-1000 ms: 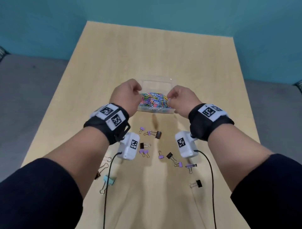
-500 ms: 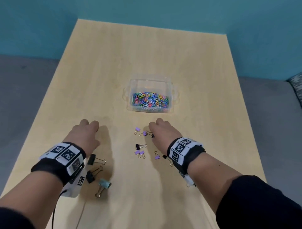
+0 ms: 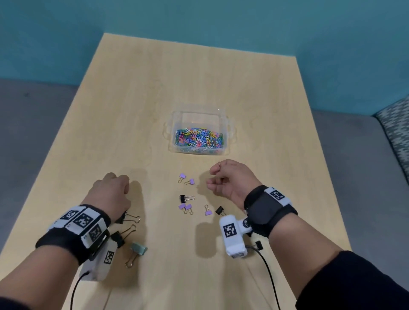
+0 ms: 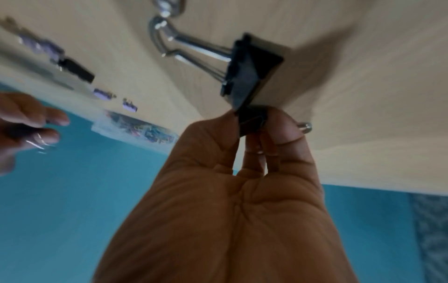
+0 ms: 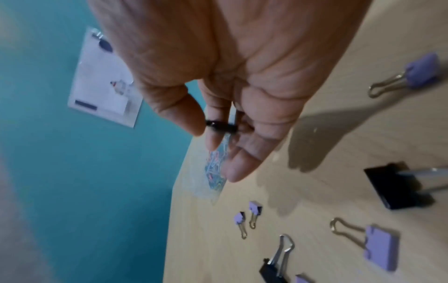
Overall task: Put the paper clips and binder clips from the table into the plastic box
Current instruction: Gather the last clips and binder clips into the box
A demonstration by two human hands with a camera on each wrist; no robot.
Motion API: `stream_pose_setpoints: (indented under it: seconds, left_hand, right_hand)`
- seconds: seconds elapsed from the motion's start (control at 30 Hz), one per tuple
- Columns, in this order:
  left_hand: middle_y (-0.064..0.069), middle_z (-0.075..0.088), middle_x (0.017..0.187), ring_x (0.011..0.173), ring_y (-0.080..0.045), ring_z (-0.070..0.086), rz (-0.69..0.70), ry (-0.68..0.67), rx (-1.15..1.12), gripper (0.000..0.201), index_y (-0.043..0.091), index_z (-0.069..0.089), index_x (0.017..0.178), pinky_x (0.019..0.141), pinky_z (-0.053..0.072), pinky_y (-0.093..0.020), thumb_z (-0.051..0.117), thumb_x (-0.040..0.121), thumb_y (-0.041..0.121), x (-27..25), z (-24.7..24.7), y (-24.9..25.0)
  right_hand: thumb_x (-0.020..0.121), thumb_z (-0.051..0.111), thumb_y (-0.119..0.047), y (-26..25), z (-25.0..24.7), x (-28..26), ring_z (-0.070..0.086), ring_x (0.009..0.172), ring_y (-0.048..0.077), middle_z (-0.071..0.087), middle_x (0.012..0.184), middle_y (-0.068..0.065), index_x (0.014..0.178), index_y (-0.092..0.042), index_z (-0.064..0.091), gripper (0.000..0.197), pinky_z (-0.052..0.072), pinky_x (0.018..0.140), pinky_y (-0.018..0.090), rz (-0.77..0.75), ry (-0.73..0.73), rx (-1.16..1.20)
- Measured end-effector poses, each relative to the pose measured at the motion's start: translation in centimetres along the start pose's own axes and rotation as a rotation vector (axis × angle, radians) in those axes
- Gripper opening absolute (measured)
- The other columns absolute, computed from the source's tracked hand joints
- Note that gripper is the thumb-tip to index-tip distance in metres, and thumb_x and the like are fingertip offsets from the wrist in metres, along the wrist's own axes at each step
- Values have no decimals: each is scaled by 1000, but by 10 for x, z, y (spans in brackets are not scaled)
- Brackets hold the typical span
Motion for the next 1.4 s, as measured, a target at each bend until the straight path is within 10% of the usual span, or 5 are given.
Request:
stream_pose_setpoints:
  seconds: [0.33,0.5,0.67,0.9,1.4]
  left_hand:
    - [-22,59,83,73,-32,61,-411,-36,-1552,15,2,54,93,52,54,-23,46,86,-8,-25,-5,-33]
    - [-8,59,73,65,-19,57,-470,-201,-1918,45,9,58,86,47,45,-20,73,44,3,-41,6,-49]
    - [-6,49,61,44,-13,42,-530,-103,-1659,20,11,54,83,40,33,-20,61,84,30,-49,11,-66]
    - [3,57,83,69,-16,55,-52,-64,-18,40,24,38,97,54,41,-30,59,80,53,-45,6,-23]
    - [3,48,78,61,-14,47,103,-82,-69,32,20,36,80,52,33,-25,66,83,29,-28,19,7]
  right_hand:
    - [77,64,-46,-4,25,12,62,69,20,63,85,1,95,-23,48,34,52,66,35,-205,69,-960]
    - [84,59,-45,-1,53,16,58,72,24,53,76,-3,104,-22,39,37,44,58,32,-279,-33,-1340]
    - [89,50,-48,2,73,23,53,64,24,53,73,0,102,-19,31,36,38,51,31,-349,-37,-1530]
    - [93,46,-25,8,93,44,52,67,29,52,75,4,98,-16,33,16,37,53,32,-380,-89,-1682]
    - [95,46,-20,0,121,59,53,70,30,51,77,7,89,-20,26,21,46,59,39,-477,-305,-1728]
Point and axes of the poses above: each hand's wrist, its own x-axis towards the middle knuckle, its own z-axis out of the palm, y = z × x, the point moved 8 cm from there along x, towards the middle knuckle
